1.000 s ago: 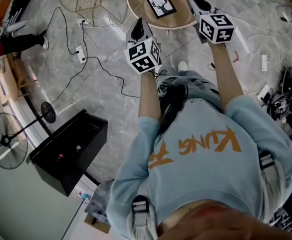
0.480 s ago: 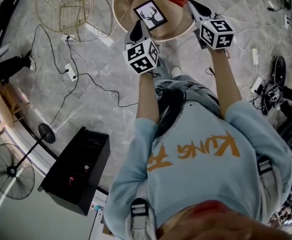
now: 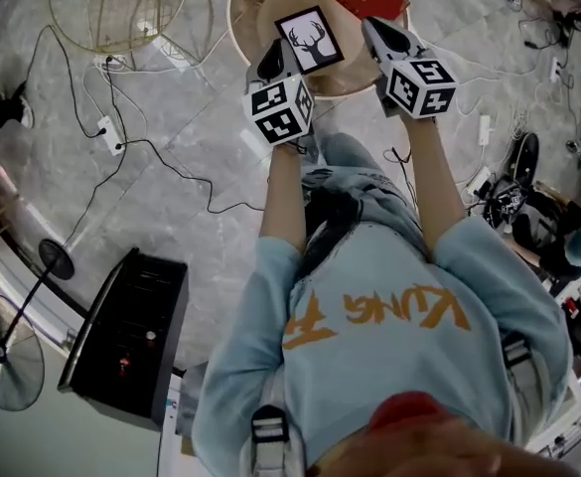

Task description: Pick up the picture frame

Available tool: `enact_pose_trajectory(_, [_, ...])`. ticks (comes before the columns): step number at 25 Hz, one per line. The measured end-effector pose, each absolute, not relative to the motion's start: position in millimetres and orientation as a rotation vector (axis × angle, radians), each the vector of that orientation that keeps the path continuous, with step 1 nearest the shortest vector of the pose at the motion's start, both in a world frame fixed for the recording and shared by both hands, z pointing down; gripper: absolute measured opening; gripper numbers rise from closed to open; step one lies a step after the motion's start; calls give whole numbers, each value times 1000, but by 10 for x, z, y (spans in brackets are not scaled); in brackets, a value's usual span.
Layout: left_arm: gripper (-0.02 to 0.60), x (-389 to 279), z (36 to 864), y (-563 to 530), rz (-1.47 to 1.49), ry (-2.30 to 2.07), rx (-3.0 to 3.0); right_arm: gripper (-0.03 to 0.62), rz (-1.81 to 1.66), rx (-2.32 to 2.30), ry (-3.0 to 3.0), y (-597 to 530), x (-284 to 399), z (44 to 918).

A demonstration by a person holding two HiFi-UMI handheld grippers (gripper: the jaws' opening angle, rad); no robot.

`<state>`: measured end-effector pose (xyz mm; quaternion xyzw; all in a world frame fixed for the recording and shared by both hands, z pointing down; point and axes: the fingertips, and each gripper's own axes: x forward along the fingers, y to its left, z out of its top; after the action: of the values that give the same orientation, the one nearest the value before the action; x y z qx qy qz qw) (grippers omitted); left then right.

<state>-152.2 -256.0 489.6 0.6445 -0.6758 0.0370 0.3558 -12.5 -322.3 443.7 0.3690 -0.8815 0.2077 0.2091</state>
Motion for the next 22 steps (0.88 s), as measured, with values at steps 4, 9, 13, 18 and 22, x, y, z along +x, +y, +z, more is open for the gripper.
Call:
enact_pose_trajectory(4, [18,-1593,5233,-2527,127,-1697,1594,-2,628,973,-2396,-3208,-269,4741])
enact_pose_trajectory(9, [18,-1495,5594,-2622,186,-1650,1561,-2,697,953,-2344,-3308,-239,5123])
enact_pose_trajectory(13, [18,-1347,5950,-2636,225,-1635,1503,-2,733,877,-2291,-3254,-149,5551])
enact_pose_trajectory(18, [18,-1202,6474,-2766,239,-1631,1429,-2,746,799,-2242,-3363,-50,6084])
enact_pose_trajectory(22, [18,-1079,6852,-2857,248,-1619,1401,-2,761,753,-2213,-3411,22,6502])
